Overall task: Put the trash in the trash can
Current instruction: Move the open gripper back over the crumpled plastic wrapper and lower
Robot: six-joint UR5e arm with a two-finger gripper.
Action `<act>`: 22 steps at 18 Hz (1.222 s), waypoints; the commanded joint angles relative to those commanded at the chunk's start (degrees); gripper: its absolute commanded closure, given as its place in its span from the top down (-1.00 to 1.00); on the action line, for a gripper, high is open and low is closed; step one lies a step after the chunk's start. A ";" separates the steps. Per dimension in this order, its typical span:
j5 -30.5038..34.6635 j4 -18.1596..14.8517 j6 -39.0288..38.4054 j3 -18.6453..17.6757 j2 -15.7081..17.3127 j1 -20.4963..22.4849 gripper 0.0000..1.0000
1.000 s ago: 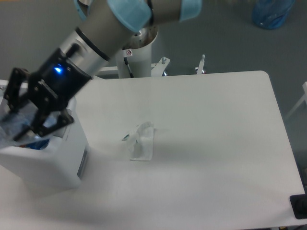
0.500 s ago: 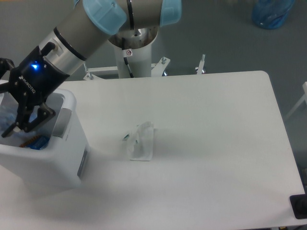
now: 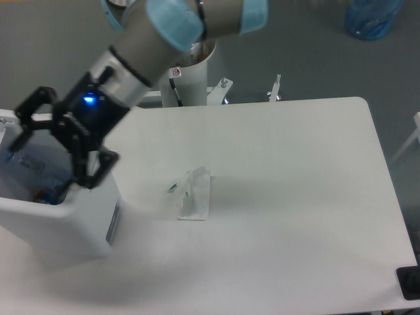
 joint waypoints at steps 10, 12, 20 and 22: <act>1.14 -0.26 6.94 -7.81 -3.52 10.03 1.00; 2.36 -0.18 8.01 -11.41 -2.64 9.86 1.00; 20.10 -0.35 11.52 -19.24 -2.46 4.42 1.00; 26.51 -0.44 11.79 -20.91 -2.64 2.31 1.00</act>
